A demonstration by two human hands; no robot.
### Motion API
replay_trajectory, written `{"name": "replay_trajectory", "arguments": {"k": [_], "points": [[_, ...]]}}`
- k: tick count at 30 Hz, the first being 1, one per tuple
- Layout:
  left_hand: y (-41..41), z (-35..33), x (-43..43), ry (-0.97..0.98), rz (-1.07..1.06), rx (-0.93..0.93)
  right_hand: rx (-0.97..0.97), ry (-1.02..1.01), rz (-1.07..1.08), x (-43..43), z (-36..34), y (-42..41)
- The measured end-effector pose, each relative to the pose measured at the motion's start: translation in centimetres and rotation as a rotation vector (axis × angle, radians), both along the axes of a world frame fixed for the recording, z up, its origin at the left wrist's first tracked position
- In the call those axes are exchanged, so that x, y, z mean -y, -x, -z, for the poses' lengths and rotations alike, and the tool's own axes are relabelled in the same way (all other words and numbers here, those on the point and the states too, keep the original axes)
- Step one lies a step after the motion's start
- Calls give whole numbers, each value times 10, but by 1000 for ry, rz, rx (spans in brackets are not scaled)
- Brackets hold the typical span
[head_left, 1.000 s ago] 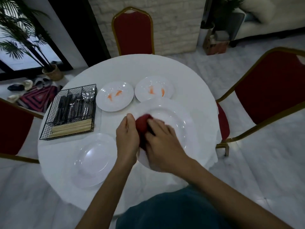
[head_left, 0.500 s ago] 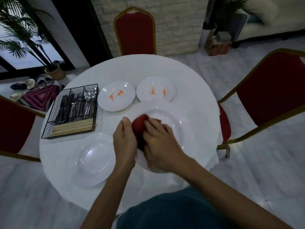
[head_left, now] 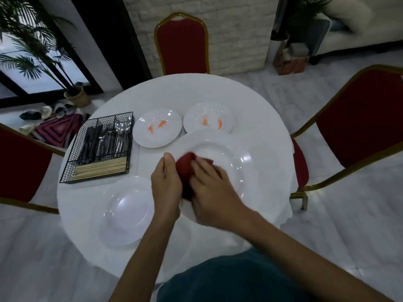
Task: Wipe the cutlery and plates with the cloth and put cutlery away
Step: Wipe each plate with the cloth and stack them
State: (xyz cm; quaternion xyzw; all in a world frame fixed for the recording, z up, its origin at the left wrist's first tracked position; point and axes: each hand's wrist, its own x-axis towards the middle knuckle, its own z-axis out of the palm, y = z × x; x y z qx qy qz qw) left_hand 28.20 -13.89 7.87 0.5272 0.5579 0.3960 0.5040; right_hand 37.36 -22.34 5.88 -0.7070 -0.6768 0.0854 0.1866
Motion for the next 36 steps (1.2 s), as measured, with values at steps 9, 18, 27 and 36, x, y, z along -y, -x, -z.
{"name": "replay_trajectory", "arguments": {"k": [9,18,27,36], "points": [[26,-21,-35,36,-80,94,128,63,185,30,22,6],[3,-29,5,156,36,113,-48,-8,124,-13,-9,-13],[12,-47,-10,92,337,-13,-93,-54,37,-43,-52,-54],[29,-70,-23,5,306,-6,-654,15,273,-22,-39,-93]]}}
